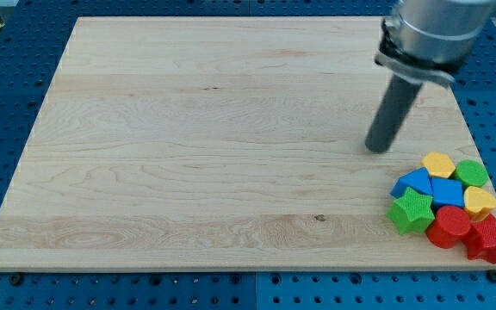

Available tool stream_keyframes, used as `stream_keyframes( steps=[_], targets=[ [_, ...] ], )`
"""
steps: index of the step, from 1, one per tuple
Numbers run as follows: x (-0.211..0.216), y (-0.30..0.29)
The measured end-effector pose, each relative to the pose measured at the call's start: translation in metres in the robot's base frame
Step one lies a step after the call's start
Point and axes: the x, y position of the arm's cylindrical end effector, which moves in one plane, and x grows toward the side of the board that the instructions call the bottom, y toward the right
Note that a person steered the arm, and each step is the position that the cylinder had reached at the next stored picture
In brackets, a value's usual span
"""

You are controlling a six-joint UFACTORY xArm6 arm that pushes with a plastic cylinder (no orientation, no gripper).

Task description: Push the red circle with red star

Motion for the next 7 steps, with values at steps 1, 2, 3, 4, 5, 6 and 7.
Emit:
stream_keyframes(
  steps=[1,2,3,4,5,6,7],
  targets=[
    [-0.052,0.034],
    [-0.067,0.116],
    [-0.047,0.184],
    [-0.032,0.184],
    [0.053,0.184],
    [0.135,0.183],
    [0.168,0.174]
  ],
)
